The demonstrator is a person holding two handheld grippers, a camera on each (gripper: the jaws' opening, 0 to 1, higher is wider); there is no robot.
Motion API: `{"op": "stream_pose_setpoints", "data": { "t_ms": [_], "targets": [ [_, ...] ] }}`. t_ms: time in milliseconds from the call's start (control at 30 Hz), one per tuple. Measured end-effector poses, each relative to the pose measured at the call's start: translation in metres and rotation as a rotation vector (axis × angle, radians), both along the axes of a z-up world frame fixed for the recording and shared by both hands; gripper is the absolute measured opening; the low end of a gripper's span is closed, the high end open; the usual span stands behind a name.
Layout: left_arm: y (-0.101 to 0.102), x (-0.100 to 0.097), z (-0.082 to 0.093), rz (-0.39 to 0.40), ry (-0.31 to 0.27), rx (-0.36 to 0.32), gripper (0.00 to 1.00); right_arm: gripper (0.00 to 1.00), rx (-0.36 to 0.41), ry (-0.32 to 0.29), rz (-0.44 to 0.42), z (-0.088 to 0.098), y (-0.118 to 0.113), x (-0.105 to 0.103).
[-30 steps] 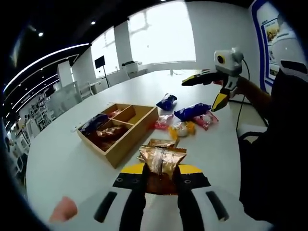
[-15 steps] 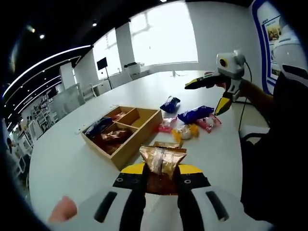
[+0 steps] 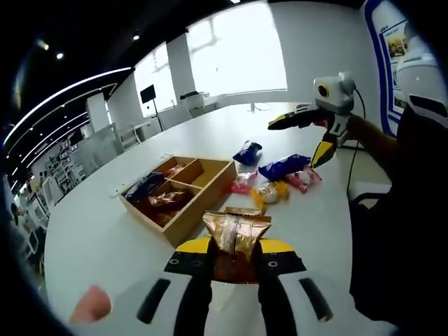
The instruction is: Pick up the scattered marshmallows, QQ candies, Oreo cookies, and mixed nuts on the table and sort them into separate containers
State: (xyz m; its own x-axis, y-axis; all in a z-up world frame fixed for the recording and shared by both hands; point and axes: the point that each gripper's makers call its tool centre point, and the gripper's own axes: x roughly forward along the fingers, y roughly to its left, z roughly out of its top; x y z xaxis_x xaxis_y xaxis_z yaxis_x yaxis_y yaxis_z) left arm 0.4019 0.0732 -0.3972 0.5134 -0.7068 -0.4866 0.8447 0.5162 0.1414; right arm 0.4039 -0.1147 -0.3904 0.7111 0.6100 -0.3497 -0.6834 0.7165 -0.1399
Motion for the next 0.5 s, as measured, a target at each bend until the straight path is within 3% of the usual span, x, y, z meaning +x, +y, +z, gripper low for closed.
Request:
{"op": "stream_pose_setpoints", "data": {
  "t_ms": [500],
  "targets": [
    [-0.0005, 0.0018, -0.0003, 0.006, 0.001, -0.012, 0.27, 0.9, -0.004, -0.003, -0.004, 0.001, -0.0026, 0.0004]
  ]
}}
